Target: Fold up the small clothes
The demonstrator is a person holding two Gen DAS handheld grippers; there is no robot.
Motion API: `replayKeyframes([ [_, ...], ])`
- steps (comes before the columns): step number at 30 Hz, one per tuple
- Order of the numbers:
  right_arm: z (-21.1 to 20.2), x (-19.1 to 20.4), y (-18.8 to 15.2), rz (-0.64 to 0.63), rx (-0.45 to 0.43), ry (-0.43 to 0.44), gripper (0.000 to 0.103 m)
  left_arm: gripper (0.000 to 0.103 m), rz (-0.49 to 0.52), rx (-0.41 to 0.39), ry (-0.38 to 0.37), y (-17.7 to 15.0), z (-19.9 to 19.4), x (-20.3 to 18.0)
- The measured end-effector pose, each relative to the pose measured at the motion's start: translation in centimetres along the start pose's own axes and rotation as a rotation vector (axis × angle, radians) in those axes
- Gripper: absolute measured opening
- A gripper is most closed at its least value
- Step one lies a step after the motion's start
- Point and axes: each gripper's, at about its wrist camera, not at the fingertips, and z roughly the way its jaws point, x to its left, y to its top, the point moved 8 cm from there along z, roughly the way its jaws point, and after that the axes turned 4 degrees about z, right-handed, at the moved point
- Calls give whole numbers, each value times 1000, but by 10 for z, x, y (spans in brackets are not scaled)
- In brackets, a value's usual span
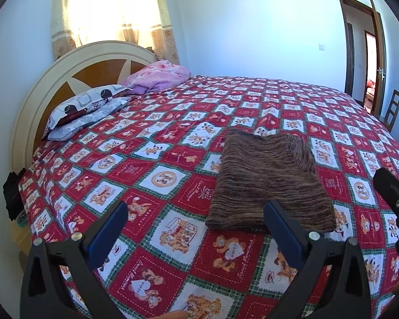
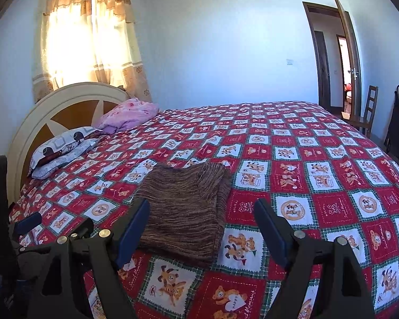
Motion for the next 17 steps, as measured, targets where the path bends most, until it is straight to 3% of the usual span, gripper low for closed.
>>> replayKeyframes([
  [17,0,-1,0,7,-5,-11,81,103,-7,-13,-6,6,6,1],
])
